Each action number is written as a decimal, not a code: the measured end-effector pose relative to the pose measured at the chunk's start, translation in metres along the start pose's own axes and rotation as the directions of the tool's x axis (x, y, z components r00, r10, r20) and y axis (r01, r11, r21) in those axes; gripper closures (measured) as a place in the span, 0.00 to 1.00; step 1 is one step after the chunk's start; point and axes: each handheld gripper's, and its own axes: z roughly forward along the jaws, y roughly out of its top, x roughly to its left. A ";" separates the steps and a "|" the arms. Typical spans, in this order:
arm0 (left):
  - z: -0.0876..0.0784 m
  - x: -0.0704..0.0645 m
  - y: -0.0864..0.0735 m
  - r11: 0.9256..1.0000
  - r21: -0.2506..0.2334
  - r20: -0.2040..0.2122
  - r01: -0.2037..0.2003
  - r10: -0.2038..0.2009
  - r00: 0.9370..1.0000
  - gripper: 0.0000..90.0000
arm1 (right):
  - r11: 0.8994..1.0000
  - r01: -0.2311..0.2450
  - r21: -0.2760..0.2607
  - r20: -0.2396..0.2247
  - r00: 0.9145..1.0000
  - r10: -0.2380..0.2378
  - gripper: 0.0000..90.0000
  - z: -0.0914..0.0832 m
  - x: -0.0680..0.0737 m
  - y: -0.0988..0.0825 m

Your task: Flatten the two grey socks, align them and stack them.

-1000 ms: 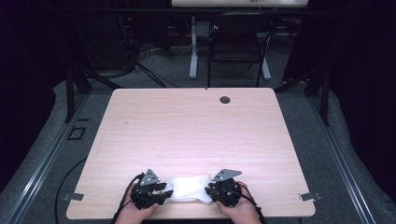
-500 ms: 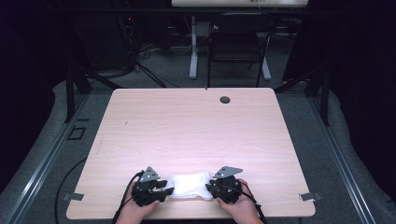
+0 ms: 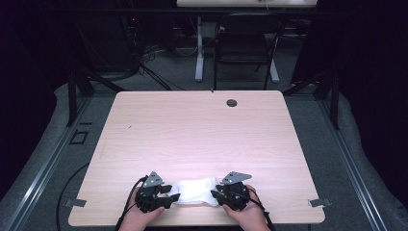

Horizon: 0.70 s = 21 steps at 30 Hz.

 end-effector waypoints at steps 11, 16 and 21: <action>-0.015 0.010 0.003 0.998 -0.051 -0.037 0.021 -0.023 0.999 0.51 | 0.998 -0.003 -0.070 -0.016 1.000 0.002 0.69 -0.011 0.001 0.002; -0.020 0.014 0.003 0.997 -0.068 -0.049 0.031 -0.034 0.998 0.51 | 0.994 0.002 -0.109 0.007 1.000 -0.001 0.62 -0.017 -0.003 0.002; -0.026 0.021 0.003 0.995 -0.083 -0.058 0.054 -0.059 0.997 0.50 | 0.991 -0.002 -0.137 0.021 1.000 0.005 0.60 -0.021 -0.007 0.001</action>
